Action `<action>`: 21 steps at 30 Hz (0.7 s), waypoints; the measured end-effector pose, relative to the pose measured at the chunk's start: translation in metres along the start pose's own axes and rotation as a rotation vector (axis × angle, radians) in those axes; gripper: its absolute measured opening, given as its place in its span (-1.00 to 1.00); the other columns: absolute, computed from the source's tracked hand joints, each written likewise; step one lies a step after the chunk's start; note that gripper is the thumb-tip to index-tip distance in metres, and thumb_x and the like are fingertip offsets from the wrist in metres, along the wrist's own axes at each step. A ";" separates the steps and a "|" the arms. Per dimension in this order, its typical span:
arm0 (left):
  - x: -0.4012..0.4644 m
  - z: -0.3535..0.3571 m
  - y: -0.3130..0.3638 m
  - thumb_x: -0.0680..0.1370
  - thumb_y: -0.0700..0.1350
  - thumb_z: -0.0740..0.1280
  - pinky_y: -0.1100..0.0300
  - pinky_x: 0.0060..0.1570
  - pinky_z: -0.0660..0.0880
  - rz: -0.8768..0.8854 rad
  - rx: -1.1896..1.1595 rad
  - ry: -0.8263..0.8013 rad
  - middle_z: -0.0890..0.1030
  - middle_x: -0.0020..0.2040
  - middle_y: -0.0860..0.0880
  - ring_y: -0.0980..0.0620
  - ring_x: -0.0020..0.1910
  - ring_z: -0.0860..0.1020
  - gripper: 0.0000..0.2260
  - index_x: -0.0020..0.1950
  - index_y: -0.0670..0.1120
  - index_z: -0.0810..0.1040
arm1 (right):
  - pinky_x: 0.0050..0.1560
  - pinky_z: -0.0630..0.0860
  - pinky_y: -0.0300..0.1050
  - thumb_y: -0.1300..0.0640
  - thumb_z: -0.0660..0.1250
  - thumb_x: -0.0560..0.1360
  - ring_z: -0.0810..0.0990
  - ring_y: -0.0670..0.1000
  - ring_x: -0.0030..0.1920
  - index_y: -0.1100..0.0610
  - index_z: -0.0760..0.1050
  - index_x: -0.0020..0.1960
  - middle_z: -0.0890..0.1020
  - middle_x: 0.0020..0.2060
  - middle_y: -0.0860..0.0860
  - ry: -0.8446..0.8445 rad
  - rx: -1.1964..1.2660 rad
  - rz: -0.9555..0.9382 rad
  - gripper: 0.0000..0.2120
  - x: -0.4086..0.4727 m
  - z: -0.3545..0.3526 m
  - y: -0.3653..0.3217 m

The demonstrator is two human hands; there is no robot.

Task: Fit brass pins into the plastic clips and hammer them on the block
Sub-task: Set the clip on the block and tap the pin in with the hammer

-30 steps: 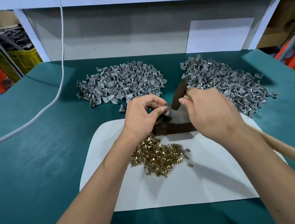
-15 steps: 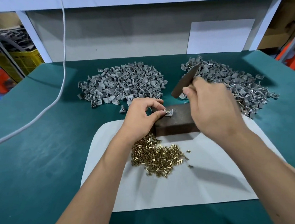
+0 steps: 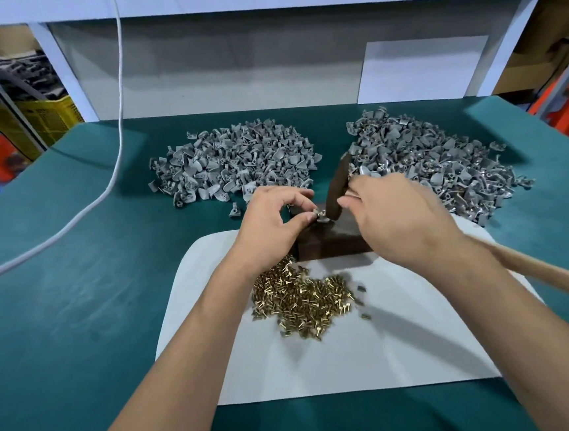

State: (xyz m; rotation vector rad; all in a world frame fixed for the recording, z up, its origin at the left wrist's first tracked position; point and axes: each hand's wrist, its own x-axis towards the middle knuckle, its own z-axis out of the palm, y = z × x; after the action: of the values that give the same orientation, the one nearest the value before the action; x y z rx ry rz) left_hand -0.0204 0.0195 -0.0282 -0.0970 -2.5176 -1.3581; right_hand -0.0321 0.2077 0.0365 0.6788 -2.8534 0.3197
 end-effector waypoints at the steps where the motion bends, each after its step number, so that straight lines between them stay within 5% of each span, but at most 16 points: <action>1: 0.000 0.001 0.001 0.54 -0.20 0.49 -0.10 0.43 0.34 0.002 0.007 0.009 0.66 0.16 0.12 -0.02 0.33 0.49 -0.87 -0.13 0.03 0.68 | -0.18 0.39 -0.01 -0.10 0.16 0.68 0.48 0.14 -0.20 -0.05 0.38 -0.09 0.48 -0.27 -0.03 0.001 0.028 -0.014 -0.78 -0.001 -0.002 0.006; 5: -0.001 0.005 0.005 0.54 -0.23 0.48 -0.11 0.46 0.32 -0.047 -0.114 0.008 0.65 0.23 0.07 -0.03 0.37 0.48 -0.86 -0.16 -0.01 0.69 | -0.17 0.49 -0.05 -0.10 0.36 0.58 0.58 -0.02 -0.19 -0.01 0.58 -0.08 0.63 -0.24 -0.14 -0.038 0.285 -0.047 -0.83 -0.010 -0.013 0.041; 9: -0.004 0.008 0.009 0.54 -0.27 0.44 -0.13 0.47 0.33 -0.136 -0.262 0.005 0.64 0.27 -0.01 0.01 0.32 0.55 -0.77 -0.25 0.00 0.66 | -0.19 0.56 -0.02 0.02 0.56 0.41 0.61 -0.12 -0.29 -0.07 0.65 -0.18 0.68 -0.30 -0.15 -0.259 0.401 -0.100 -0.91 -0.024 -0.026 0.075; 12: -0.005 0.008 0.012 0.54 -0.28 0.43 -0.13 0.47 0.33 -0.162 -0.302 -0.001 0.63 0.28 0.00 0.07 0.30 0.55 -0.76 -0.28 0.00 0.66 | -0.19 0.60 -0.03 0.16 0.62 0.29 0.62 -0.13 -0.32 -0.04 0.63 -0.21 0.68 -0.33 -0.14 -0.381 0.323 -0.053 -0.80 -0.032 -0.022 0.087; 16: -0.007 0.007 0.015 0.53 -0.27 0.44 -0.13 0.48 0.31 -0.154 -0.291 -0.002 0.62 0.30 0.02 0.10 0.31 0.54 -0.75 -0.29 0.02 0.66 | -0.28 0.46 -0.28 0.06 0.66 0.25 0.58 -0.24 -0.24 -0.10 0.62 -0.24 0.63 -0.31 -0.27 -0.408 0.149 -0.009 -0.77 -0.035 -0.009 0.092; 21: -0.008 0.006 0.016 0.53 -0.22 0.47 -0.18 0.51 0.21 -0.098 -0.192 0.008 0.60 0.32 0.08 0.02 0.42 0.44 -0.79 -0.25 0.05 0.66 | -0.29 0.47 -0.38 0.01 0.62 0.34 0.61 -0.28 -0.26 -0.12 0.67 -0.22 0.67 -0.32 -0.28 -0.409 0.177 0.010 -0.87 -0.034 -0.012 0.091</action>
State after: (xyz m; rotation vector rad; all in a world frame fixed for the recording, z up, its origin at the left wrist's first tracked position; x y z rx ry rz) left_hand -0.0113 0.0341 -0.0206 -0.0067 -2.4076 -1.6331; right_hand -0.0424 0.3038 0.0249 0.8493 -3.2423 0.4902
